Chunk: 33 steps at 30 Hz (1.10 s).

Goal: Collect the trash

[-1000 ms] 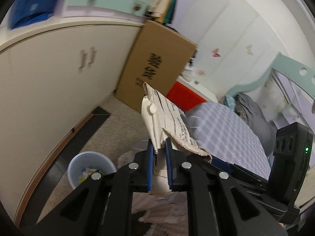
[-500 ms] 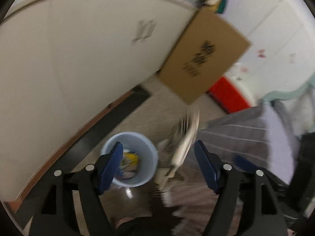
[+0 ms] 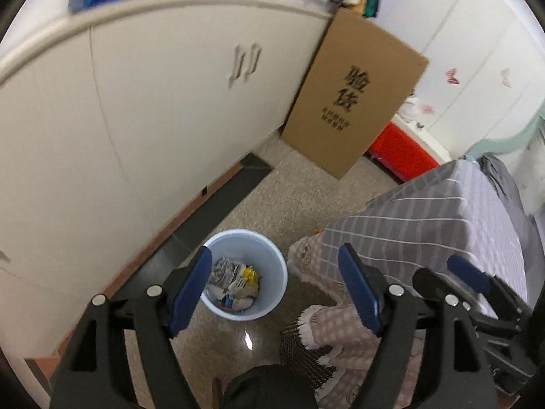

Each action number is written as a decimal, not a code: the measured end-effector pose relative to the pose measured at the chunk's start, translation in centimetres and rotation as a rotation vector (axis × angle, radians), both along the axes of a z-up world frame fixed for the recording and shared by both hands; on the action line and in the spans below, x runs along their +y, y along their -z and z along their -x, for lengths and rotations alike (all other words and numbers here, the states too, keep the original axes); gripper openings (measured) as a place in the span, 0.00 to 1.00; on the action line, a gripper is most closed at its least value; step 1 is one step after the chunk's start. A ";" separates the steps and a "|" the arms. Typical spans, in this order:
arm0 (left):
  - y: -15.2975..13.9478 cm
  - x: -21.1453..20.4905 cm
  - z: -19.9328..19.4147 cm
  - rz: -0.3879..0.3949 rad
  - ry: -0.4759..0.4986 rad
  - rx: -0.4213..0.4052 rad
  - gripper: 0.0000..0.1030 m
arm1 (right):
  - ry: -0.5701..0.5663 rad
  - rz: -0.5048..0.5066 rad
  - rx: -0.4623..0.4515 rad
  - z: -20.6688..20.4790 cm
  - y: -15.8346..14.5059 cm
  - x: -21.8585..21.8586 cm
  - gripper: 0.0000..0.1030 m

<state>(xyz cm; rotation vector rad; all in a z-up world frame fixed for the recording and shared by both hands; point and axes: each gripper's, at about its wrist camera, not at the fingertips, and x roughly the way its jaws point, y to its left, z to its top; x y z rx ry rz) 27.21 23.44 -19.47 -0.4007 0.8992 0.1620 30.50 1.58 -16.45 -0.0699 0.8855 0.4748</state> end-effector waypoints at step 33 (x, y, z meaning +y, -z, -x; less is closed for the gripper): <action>-19.7 -21.1 22.0 -0.331 0.231 -0.560 0.92 | 0.366 -0.175 -0.529 25.5 -16.2 -20.8 0.92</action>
